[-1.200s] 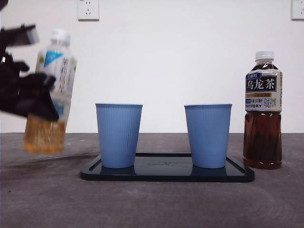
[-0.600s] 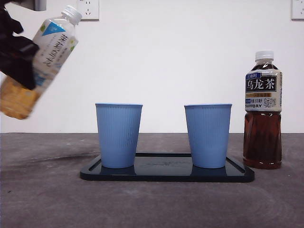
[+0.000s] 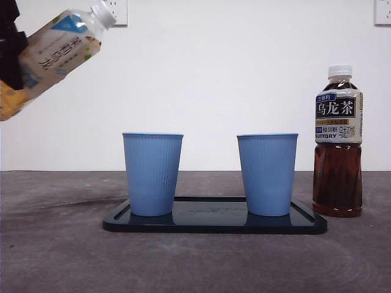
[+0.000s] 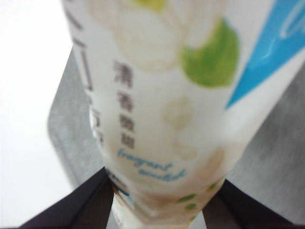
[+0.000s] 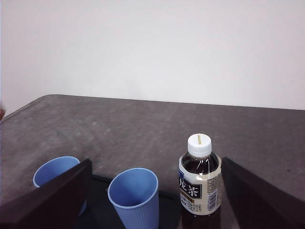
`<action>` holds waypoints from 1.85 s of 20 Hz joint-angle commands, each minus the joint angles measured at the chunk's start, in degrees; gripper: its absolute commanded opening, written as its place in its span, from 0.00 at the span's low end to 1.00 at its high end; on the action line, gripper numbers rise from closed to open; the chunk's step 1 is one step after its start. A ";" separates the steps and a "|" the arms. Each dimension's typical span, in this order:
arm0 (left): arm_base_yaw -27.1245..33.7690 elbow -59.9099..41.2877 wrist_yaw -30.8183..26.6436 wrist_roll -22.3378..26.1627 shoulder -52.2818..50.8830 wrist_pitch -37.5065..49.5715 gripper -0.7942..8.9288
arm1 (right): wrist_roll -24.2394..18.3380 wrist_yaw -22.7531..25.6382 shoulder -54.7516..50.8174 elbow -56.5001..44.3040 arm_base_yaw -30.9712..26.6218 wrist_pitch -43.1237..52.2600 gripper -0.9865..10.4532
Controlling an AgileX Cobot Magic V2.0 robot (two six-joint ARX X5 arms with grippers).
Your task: Pour the drink into the cup
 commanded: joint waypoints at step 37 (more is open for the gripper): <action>-9.70 2.14 -20.11 16.11 12.74 6.05 0.30 | -3.69 -0.13 0.11 0.90 0.33 -2.51 0.46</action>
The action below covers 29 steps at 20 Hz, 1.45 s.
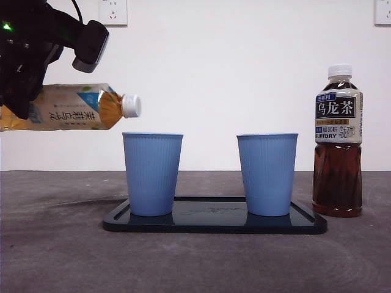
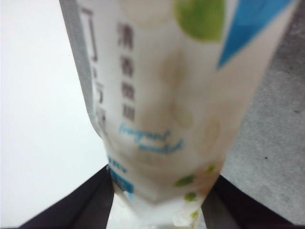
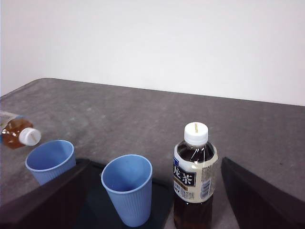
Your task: Pour the drink into the cup
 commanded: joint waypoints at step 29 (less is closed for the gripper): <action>1.11 1.95 6.49 -31.82 -9.81 13.22 0.10 | -1.33 0.13 0.11 0.90 0.31 0.22 0.46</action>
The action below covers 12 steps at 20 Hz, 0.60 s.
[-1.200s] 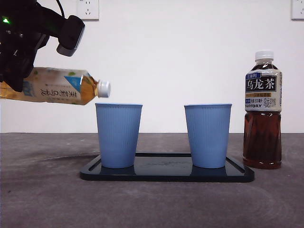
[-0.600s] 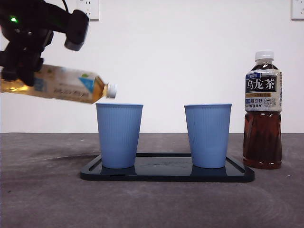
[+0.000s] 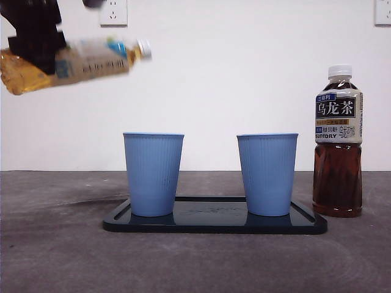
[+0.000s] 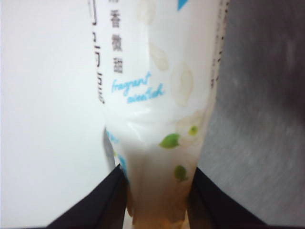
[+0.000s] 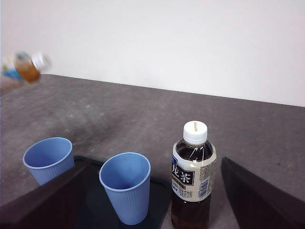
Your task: Pour the drink into the cup
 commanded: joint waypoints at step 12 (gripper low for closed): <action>4.31 1.64 21.99 -43.10 -10.51 2.82 0.10 | -0.28 0.04 0.11 0.90 0.31 0.44 0.46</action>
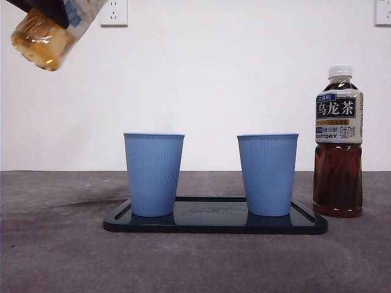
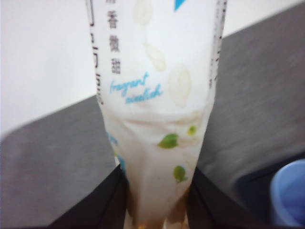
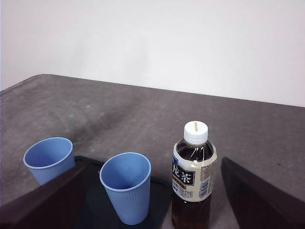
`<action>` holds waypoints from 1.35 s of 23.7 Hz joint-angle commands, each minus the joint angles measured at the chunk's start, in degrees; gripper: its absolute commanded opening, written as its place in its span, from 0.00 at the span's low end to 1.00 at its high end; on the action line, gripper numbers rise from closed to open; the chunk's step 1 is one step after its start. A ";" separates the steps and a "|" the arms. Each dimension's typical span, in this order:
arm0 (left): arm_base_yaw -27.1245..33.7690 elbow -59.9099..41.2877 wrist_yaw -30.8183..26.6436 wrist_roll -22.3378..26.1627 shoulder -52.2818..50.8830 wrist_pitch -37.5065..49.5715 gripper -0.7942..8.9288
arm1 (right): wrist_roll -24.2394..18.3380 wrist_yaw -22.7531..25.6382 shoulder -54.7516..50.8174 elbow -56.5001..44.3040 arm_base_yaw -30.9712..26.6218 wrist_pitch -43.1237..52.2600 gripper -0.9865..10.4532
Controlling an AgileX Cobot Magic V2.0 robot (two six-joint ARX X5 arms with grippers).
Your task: Pour the drink into the cup
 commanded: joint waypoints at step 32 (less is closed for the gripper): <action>3.13 -32.94 8.24 -17.59 7.39 49.37 0.10 | -0.28 0.00 0.11 0.90 0.31 0.42 0.46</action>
